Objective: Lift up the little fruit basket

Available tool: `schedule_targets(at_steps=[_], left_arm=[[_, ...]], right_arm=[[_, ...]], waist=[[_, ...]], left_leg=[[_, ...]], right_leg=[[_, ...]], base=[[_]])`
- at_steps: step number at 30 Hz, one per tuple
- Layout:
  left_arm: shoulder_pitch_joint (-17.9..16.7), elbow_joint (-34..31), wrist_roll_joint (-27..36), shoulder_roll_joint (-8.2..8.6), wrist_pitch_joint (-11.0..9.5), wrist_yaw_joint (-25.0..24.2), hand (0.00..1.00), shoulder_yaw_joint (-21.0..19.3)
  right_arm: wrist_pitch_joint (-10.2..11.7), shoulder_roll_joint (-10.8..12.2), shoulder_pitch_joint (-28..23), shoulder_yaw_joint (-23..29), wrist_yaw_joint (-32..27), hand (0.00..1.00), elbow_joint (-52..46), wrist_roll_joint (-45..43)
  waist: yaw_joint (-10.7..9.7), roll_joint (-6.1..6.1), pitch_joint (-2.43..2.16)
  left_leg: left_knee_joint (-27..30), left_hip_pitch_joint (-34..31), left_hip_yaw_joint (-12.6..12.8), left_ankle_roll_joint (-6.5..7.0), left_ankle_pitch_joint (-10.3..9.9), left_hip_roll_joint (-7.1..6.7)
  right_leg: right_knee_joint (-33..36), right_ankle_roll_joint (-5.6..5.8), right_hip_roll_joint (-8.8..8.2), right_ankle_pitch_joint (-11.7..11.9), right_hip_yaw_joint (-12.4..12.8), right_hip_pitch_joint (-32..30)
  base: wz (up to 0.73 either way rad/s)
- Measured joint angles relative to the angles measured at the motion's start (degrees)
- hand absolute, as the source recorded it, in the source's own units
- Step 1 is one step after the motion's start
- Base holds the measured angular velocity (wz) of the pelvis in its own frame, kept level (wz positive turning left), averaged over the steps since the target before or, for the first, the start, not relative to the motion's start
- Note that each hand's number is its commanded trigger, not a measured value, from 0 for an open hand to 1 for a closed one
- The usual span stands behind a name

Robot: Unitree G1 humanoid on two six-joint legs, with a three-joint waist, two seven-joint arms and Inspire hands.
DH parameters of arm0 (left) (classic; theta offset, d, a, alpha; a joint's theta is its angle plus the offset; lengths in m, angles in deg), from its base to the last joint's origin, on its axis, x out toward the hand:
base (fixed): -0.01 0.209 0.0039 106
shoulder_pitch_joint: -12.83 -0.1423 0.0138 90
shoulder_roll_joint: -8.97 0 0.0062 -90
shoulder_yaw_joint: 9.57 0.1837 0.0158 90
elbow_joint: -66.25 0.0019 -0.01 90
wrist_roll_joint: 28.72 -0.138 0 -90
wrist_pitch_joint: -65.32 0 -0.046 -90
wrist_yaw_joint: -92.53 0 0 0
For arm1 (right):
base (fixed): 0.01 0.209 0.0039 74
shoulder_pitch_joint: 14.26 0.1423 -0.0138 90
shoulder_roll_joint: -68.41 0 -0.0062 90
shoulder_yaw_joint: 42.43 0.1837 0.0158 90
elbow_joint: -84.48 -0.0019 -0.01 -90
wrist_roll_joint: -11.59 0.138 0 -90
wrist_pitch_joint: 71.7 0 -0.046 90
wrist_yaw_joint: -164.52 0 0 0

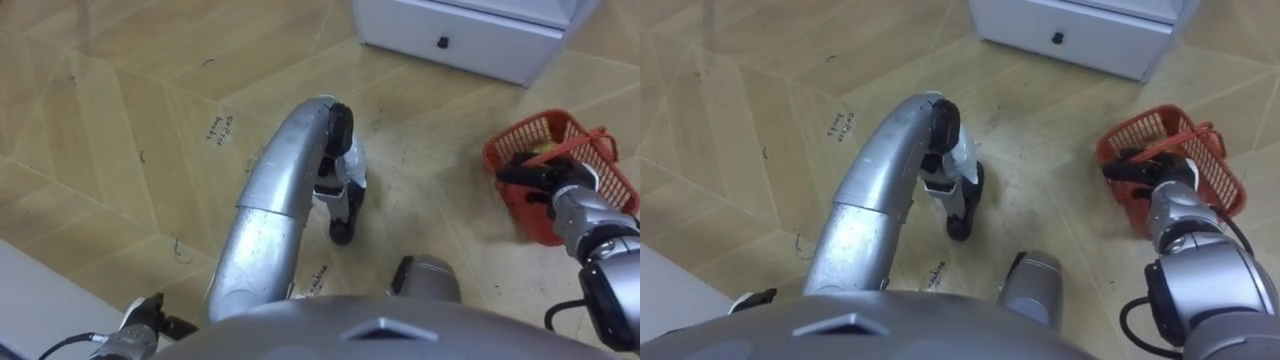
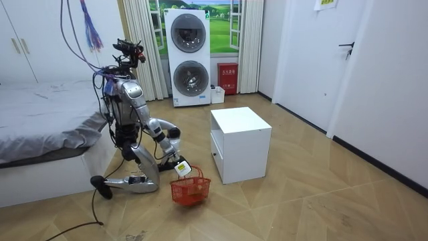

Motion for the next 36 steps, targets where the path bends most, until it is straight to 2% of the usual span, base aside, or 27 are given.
schedule_targets(at_steps=[4, 6, 12, 16, 22, 27, 31, 36], left_arm=[[1.11, -0.11, -0.02, 0.05, -0.1, 0.0, 0.0, 0.81], [1.19, -0.38, -0.02, 0.08, -0.09, 0.0, 0.0, 1.36], [1.8, -0.38, 0.0, 0.7, -0.07, 0.0, 0.0, 1.53], [2.76, -0.22, 0.0, 1.09, 0.01, 0.12, 0.0, 2.69], [3.36, 0.24, -0.02, 1.26, 0.03, 0.15, 0.0, 3.08], [3.83, 0.17, -0.01, 1.32, 0.0, 0.28, 0.0, 2.49], [4.18, 0.17, 0.0, 1.3, -0.15, 0.49, 0.0, 0.6], [5.39, 0.21, -0.4, 1.24, -0.07, 0.45, 0.0, -0.46]], right_arm=[[0.03, -0.08, 0.01, -0.81, -0.13, 1.0, 0.86, -0.24], [0.1, -0.06, 0.07, -0.87, -0.19, 1.0, 0.93, 0.05], [0.08, 0.35, 0.06, -1.06, -0.06, 1.0, 1.19, 0.12], [0.09, 0.5, 0.06, -1.16, -0.08, 1.0, 1.18, 0.1], [0.09, 0.74, 0.05, -1.2, -0.49, 1.0, 1.16, 0.16], [0.07, 1.34, 0.05, -1.08, -1.65, 1.0, 0.5, 0.42], [0.06, 1.71, 0.05, -1.03, -2.01, 1.0, -0.97, 0.84], [0.07, 1.75, 0.19, -1.01, -2.09, 1.0, -4.95, -1.86]], waist=[[-0.44, -0.71, 0.41], [-1.31, -1.02, 0.56], [-1.84, -1.22, 0.65], [-1.76, -1.05, 0.55], [-1.65, -1.29, 0.67], [-1.71, -2.01, 1.02], [-2.0, -2.16, 1.03], [-3.02, -3.51, 0.94]], left_leg=[[-0.03, -0.01, -0.12, -0.12, 0.09, -0.67], [0.12, -0.04, -0.15, 0.12, 0.22, -0.73], [0.58, -0.18, -0.33, 0.55, 0.43, -0.88], [0.6, -0.21, -0.32, 1.07, 0.75, -0.89], [0.62, -0.21, -0.52, 0.76, 0.95, -0.86], [0.67, -0.2, -0.71, 0.72, 0.98, -0.86], [0.89, 0.04, -1.11, 0.69, 0.97, -0.96], [0.92, 0.96, -1.49, 0.53, 1.03, -1.45]], right_leg=[[0.0, 0.01, -0.07, 0.0, -0.19, 0.15], [-0.04, 0.02, -0.09, -0.02, -0.37, 0.33], [0.35, -0.13, -0.01, -0.09, -0.44, 0.62], [0.84, -0.14, -0.01, -0.09, -0.53, 0.67], [1.25, -0.14, 0.23, -0.08, -0.61, 0.69], [1.26, -0.18, 0.38, -0.06, -0.72, 0.81], [1.17, -0.42, 0.86, -0.06, -0.41, 1.37], [0.94, -0.78, 1.01, -0.04, -0.31, 2.72]], base=[[0.01], [0.0], [0.0], [0.0], [0.0], [0.0], [0.0], [0.0]])
